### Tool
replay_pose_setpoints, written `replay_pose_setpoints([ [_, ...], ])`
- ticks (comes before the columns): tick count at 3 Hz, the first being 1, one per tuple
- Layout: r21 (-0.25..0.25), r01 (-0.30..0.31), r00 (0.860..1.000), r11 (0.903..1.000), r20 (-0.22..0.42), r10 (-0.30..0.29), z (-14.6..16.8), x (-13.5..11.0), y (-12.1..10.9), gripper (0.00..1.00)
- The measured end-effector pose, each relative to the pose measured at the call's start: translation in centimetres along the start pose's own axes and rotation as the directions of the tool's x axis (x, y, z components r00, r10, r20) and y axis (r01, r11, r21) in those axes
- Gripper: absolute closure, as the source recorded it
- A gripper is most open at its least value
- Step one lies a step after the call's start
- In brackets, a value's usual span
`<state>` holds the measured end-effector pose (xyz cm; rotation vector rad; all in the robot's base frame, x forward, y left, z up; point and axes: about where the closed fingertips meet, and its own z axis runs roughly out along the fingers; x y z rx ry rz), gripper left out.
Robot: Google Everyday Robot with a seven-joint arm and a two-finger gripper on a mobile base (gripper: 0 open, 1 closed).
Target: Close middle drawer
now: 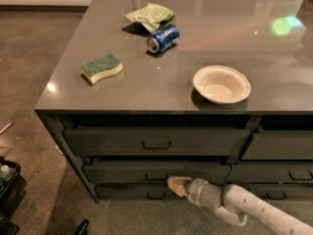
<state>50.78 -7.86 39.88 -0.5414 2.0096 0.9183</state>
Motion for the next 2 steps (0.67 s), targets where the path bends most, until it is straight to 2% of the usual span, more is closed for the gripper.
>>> replay_pose_setpoints([
  [1,0.002,0.008,1.0,1.0,0.012,-0.008,0.6,-0.5,-0.3,1.0],
  [2,-0.029,-0.048,0.998,0.9984,-0.034,0.047,-1.4,1.1,0.6,1.0],
])
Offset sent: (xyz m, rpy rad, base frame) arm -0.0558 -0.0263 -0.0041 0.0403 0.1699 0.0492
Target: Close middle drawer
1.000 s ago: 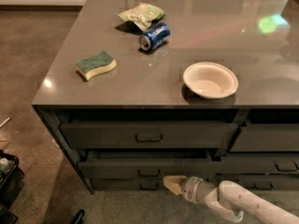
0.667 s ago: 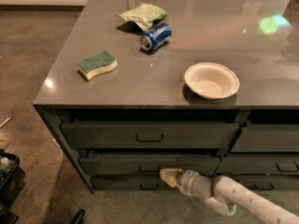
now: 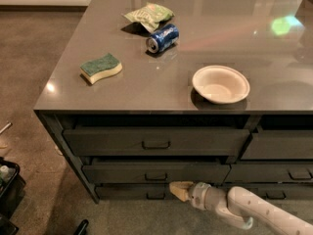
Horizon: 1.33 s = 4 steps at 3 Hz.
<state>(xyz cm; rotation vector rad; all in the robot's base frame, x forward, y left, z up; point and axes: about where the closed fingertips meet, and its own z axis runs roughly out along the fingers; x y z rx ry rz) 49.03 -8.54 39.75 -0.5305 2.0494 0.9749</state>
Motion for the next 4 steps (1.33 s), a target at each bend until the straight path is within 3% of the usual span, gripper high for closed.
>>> replay_pose_setpoints([
  [1,-0.043,-0.13,0.985,0.9905,-0.122,0.124,-3.6,2.4,1.1,0.81],
  [2,-0.008,-0.195,0.968,0.9808,-0.163,0.191,-6.0,5.0,-0.3,0.58],
  [4,-0.007,-0.193,0.968,0.9811,-0.163,0.19,-6.0,5.0,-0.3,0.11],
])
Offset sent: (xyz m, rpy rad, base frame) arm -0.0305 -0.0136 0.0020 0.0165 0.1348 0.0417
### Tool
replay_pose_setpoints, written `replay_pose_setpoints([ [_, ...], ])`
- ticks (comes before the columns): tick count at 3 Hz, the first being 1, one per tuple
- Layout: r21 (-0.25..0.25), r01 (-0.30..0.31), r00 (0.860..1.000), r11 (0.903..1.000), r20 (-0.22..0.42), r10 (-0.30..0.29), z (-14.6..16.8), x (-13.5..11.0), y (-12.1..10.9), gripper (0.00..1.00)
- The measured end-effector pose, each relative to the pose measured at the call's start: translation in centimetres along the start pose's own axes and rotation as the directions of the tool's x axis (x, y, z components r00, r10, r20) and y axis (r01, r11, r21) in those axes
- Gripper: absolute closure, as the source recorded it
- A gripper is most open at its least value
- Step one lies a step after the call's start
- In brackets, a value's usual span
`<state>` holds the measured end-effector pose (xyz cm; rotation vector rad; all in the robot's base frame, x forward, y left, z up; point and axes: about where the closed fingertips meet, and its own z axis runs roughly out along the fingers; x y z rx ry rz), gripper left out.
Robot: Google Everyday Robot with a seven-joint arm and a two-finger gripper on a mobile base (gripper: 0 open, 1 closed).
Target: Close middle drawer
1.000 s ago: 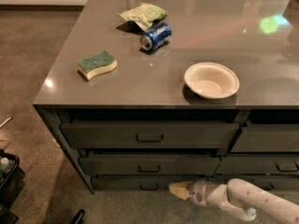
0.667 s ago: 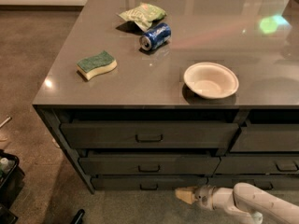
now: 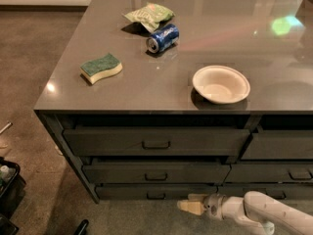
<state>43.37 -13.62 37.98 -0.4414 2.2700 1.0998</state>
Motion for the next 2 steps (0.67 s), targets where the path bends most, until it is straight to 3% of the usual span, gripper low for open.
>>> replay_pose_setpoints([
  [1,0.0,0.0,1.0,1.0,0.0,0.0,0.0,0.0,0.0,0.0],
  [2,0.0,0.0,1.0,1.0,0.0,0.0,0.01,0.0,0.0,0.0],
])
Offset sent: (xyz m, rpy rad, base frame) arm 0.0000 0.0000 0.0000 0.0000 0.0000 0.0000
